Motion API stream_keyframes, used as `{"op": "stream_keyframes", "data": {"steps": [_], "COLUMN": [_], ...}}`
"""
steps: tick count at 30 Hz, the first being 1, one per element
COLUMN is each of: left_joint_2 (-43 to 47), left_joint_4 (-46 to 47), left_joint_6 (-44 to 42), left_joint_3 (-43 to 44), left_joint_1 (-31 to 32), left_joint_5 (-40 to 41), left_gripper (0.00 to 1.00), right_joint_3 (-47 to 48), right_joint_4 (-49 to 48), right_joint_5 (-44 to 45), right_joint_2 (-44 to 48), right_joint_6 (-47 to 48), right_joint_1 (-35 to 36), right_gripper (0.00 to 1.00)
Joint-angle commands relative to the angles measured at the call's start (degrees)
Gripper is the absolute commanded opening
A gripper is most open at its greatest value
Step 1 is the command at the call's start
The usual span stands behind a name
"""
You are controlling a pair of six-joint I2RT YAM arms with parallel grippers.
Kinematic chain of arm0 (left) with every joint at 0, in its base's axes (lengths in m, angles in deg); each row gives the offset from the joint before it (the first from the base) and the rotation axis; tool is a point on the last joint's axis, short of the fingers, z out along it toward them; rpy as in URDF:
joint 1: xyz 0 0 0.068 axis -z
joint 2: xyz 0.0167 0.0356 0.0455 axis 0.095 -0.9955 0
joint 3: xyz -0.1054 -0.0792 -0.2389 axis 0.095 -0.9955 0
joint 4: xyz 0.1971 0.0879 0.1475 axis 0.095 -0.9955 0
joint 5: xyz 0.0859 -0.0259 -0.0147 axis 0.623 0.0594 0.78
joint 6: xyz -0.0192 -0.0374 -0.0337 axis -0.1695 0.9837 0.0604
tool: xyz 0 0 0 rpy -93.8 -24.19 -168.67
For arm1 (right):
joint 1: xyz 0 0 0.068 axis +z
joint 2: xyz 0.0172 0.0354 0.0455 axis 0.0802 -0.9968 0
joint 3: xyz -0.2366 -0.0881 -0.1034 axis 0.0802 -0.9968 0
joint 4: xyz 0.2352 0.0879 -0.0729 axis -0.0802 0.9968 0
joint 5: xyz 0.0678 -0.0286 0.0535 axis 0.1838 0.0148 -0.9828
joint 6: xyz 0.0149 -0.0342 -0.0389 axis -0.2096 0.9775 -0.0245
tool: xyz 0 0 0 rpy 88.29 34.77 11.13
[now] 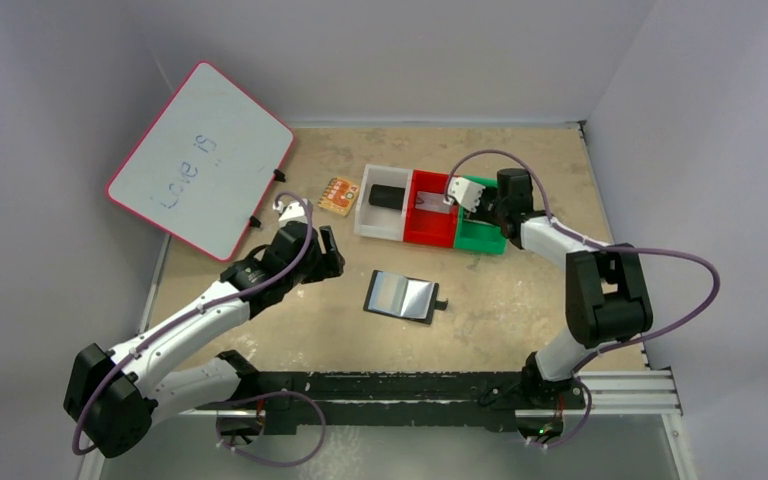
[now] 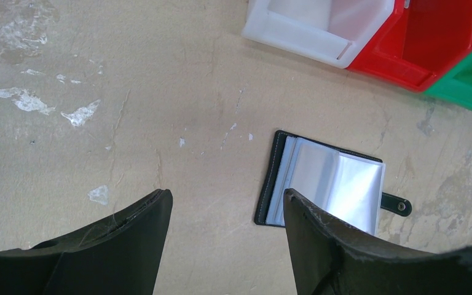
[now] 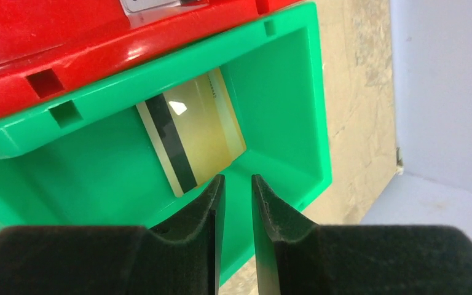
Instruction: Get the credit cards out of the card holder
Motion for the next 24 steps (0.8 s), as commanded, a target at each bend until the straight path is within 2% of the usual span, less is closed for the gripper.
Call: {"op": "stream_keyframes", "data": {"steps": [1, 3, 4, 6, 8, 9, 10, 16, 24], "left_joint_2": [0.2, -0.1, -0.2, -0.5, -0.7, -0.8, -0.8, -1.7, -1.5], "left_joint_4": [0.8, 0.8, 0.9, 1.0, 0.8, 0.8, 0.7, -0.8, -2.8], "left_joint_6": [-0.7, -0.6, -0.5, -0.4, -0.3, -0.2, -0.1, 0.4, 1.5], "left_joint_3": [-0.2, -0.2, -0.2, -0.1, -0.1, 0.0, 0.1, 1.2, 2.5], "left_joint_1": [-0.3, -0.3, -0.3, -0.3, -0.3, -0.3, -0.3, -0.3, -0.3], "left_joint_5": [-0.4, -0.2, -0.2, 0.0, 0.1, 0.3, 0.5, 1.8, 4.5], "left_gripper": [0.67, 0.67, 0.67, 0.67, 0.67, 0.67, 0.67, 0.67, 0.67], "right_joint_3": [2.4, 3.2, 5.0, 10.3, 15.6, 17.2, 17.3, 6.4, 10.0], "right_joint_4": [-3.3, -6.4, -6.1, 4.4, 16.4, 19.7, 20.7, 10.6, 12.3], "right_joint_5": [3.0, 6.2, 11.4, 16.6, 15.9, 13.6, 11.2, 7.0, 9.0], "right_joint_2": [4.5, 6.2, 6.4, 4.9, 1.2, -0.8, -2.0, 1.2, -7.7], "right_joint_6": [-15.3, -32.2, -42.8, -60.8, -72.4, -75.4, -78.0, -86.8, -86.1], "right_joint_1": [-0.2, -0.2, -0.2, -0.2, -0.2, -0.2, -0.2, -0.2, -0.2], "right_gripper": [0.25, 0.28, 0.29, 0.28, 0.19, 0.07, 0.0, 0.0, 0.0]}}
